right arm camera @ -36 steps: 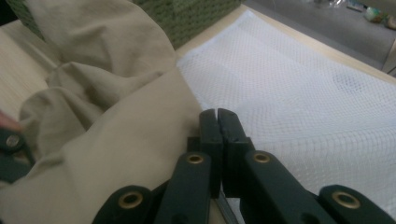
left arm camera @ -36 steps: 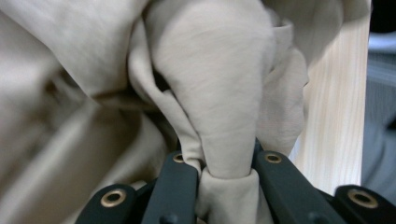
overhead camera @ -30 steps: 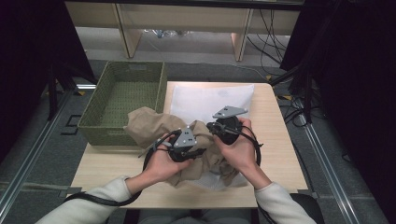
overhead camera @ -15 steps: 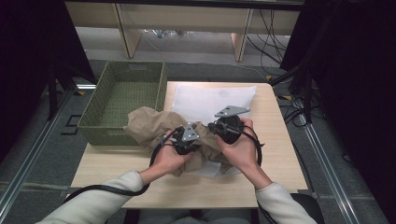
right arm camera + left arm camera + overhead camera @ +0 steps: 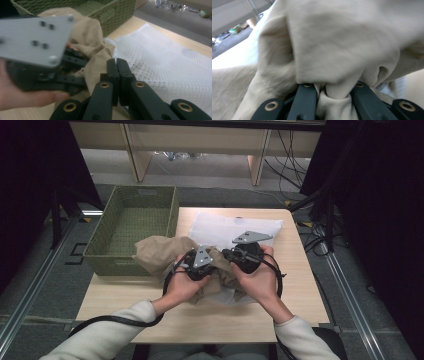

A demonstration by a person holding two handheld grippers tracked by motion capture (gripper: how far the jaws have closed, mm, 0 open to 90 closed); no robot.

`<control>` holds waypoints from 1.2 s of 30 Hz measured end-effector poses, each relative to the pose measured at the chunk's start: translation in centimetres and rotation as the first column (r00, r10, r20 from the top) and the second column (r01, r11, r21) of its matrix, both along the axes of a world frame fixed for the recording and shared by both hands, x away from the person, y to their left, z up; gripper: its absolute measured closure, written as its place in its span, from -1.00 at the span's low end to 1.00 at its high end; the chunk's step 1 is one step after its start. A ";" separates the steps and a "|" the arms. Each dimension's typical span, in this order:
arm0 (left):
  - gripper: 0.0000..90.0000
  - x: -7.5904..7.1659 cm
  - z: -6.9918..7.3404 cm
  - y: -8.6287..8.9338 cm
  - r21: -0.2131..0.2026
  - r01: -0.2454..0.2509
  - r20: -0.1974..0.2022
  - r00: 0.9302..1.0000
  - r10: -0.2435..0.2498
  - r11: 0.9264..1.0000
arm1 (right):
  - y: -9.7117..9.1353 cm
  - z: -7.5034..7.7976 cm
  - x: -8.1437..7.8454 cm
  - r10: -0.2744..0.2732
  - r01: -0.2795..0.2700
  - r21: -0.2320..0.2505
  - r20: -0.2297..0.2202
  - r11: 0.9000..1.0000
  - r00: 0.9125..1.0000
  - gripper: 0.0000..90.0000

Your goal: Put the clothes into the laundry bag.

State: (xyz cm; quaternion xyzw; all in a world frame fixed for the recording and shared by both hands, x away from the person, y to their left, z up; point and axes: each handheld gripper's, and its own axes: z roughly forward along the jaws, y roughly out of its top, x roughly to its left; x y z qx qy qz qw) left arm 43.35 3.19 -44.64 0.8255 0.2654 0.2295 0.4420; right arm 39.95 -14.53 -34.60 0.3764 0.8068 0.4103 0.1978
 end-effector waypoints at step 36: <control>-0.26 -1.8 3.6 12.1 0.042 -0.166 0.111 0.981 0.161 0.985 | -0.8 -2.1 1.5 -0.047 0.045 -0.045 -0.041 0.998 0.998 1.00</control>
